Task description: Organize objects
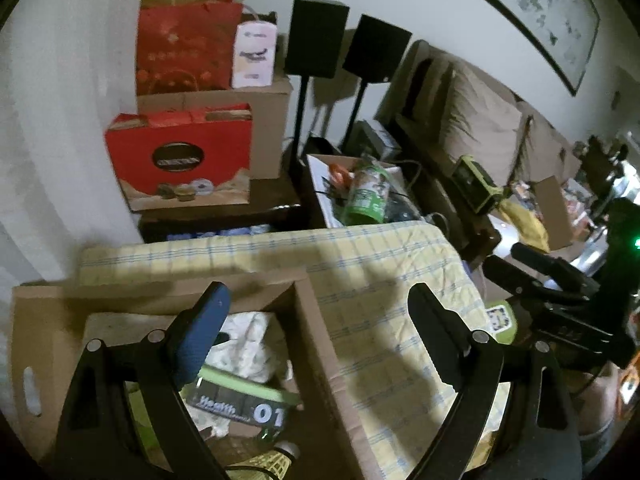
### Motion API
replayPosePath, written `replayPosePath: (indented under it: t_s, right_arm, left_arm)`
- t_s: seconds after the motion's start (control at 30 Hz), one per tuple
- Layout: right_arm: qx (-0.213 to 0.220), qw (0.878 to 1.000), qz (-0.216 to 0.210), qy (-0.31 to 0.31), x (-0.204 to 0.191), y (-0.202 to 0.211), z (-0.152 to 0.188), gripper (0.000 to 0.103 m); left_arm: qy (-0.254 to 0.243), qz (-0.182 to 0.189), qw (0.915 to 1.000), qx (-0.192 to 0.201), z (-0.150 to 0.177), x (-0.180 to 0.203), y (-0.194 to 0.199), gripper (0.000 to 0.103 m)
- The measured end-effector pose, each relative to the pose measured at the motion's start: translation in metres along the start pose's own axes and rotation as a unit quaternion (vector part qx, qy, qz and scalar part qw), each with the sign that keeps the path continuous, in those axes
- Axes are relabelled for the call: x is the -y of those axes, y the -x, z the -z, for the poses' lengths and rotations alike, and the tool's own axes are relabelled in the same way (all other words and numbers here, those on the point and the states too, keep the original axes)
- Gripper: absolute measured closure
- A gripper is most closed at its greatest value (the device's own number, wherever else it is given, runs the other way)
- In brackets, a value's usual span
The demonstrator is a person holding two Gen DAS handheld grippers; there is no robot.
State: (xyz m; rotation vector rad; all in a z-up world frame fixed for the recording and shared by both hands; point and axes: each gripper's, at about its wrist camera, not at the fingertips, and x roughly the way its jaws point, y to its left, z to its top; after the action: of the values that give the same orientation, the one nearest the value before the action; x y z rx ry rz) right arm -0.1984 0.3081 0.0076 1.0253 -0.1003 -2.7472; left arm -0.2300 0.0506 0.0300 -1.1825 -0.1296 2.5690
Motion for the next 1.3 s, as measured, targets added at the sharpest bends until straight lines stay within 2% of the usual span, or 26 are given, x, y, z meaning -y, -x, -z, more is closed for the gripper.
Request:
replayPosePath:
  t_s: [0.27, 0.47, 0.63, 0.77, 0.93, 1.2, 1.3]
  right_arm:
    - [0.009, 1.000, 0.002, 0.008, -0.021, 0.019, 0.001, 0.012]
    - [0.018, 1.000, 0.009, 0.014, -0.036, 0.032, 0.009, 0.001]
    - [0.018, 1.000, 0.000, 0.012, -0.047, 0.040, 0.022, 0.001]
    - [0.014, 1.000, -0.002, 0.007, -0.051, 0.046, 0.034, 0.001]
    - [0.022, 1.000, 0.013, 0.007, -0.054, 0.059, 0.047, 0.001]
    - [0.017, 0.999, 0.026, 0.022, -0.063, 0.078, 0.074, 0.001]
    - [0.020, 0.999, 0.034, 0.030, -0.068, 0.086, 0.082, 0.001]
  left_arm:
    - [-0.007, -0.035, 0.9992, 0.016, 0.015, 0.002, 0.020, 0.013]
    - [-0.013, -0.051, 0.9980, 0.035, 0.035, 0.004, 0.041, 0.007]
    - [-0.021, -0.059, 0.9973, 0.040, 0.053, 0.008, 0.057, 0.007]
    - [-0.020, -0.059, 0.9968, 0.050, 0.068, 0.010, 0.071, 0.001]
    - [-0.022, -0.062, 0.9962, 0.057, 0.083, 0.011, 0.083, 0.000]
    - [0.001, -0.070, 0.9960, 0.056, 0.106, 0.009, 0.100, 0.000]
    - [0.006, -0.085, 0.9944, 0.063, 0.116, 0.008, 0.107, 0.000]
